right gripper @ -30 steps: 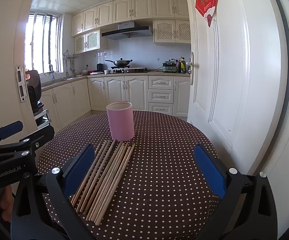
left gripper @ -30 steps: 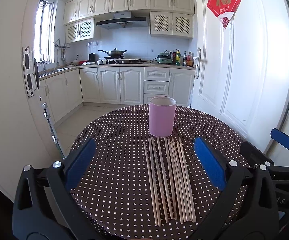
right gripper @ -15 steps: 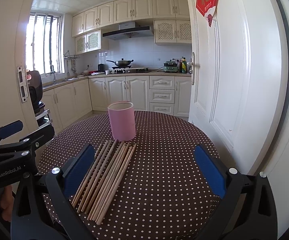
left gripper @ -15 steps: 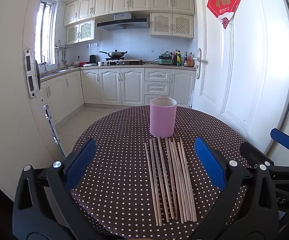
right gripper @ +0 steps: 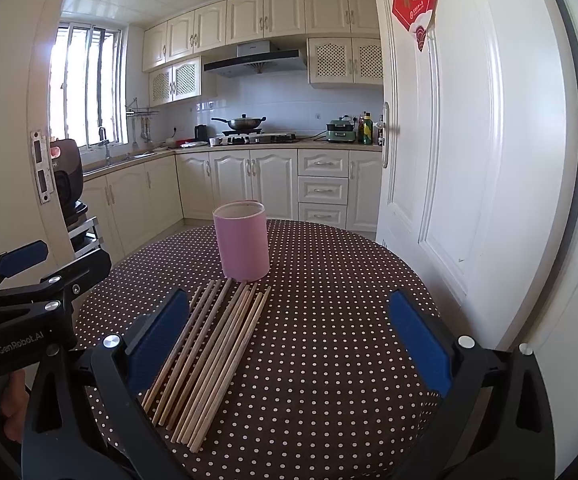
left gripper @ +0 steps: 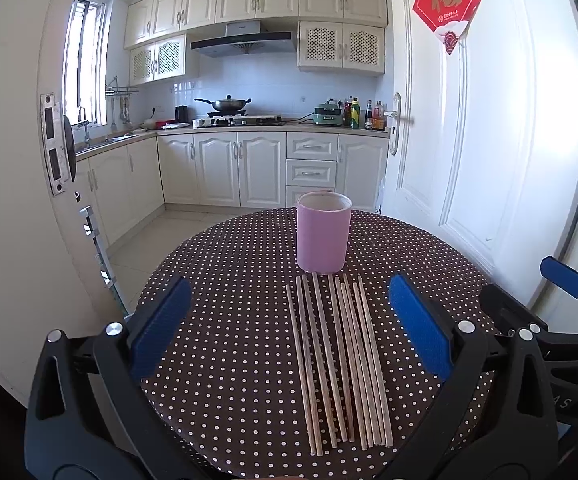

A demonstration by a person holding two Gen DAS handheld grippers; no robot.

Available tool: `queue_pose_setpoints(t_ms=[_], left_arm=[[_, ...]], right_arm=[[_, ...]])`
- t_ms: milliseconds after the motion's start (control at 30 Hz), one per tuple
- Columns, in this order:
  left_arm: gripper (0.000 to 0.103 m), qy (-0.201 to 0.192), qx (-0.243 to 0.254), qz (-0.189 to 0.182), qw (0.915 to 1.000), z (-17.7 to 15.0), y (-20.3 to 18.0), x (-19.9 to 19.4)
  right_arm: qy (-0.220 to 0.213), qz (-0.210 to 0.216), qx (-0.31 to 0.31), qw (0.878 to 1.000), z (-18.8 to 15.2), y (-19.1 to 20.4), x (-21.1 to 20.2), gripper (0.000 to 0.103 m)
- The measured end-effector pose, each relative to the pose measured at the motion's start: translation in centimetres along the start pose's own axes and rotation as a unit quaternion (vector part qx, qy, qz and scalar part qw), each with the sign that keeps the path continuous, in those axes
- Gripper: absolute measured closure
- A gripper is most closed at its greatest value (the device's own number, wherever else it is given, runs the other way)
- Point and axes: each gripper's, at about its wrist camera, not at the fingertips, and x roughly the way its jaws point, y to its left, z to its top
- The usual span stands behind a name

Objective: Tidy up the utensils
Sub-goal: 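Move the right gripper down toward the row of wooden chopsticks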

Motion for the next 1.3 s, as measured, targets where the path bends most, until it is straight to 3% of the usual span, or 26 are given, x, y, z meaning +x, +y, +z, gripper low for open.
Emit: queue_pose_setpoints(t_ms=[800, 1300], left_arm=[[0.006, 0.083, -0.009, 0.006, 0.9965, -0.4, 1.4, 6.6], [0.006, 0.163, -0.026, 0.027, 0.9859, -2.0, 3.2, 12.5]], right_arm=[[0.077, 0.001, -0.01, 0.997, -0.3, 0.5, 5.4, 0.007], [0.152, -0.018, 0.002, 0.988, -1.3, 0.5, 11.0, 0.007]])
